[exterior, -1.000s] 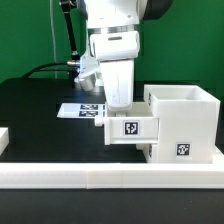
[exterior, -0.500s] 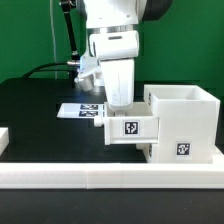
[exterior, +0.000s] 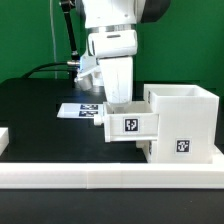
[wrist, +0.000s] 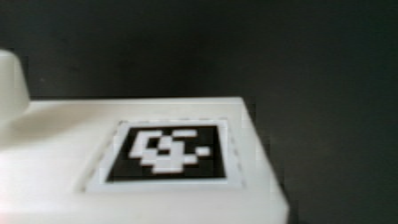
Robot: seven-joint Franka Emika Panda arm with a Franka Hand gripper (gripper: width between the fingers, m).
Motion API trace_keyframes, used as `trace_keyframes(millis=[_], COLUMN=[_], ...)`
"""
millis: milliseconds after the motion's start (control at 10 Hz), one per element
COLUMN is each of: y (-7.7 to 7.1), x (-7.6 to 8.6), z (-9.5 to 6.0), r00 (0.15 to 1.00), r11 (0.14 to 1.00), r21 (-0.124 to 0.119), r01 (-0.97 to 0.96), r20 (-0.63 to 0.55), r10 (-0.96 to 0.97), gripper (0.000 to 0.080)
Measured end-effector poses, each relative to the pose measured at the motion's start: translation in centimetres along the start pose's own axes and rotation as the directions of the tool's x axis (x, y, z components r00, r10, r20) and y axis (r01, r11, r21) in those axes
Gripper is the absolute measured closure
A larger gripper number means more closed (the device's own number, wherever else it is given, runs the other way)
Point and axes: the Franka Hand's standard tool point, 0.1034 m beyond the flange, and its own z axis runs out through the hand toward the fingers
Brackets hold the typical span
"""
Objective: Assemble drawer
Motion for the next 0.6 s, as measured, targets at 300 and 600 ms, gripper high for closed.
trace_keyframes(millis=[300, 600], y=[0.1, 0.8], x=[0.7, 1.4], z=[0.1, 0.0], r00=[1.000, 0.999], r11=[1.000, 0.997], r21=[-0.006, -0.053], r01=[0.019, 0.048], r20=[0.001, 0.010], r10=[-0.019, -0.048], gripper=[0.0757, 0.0757])
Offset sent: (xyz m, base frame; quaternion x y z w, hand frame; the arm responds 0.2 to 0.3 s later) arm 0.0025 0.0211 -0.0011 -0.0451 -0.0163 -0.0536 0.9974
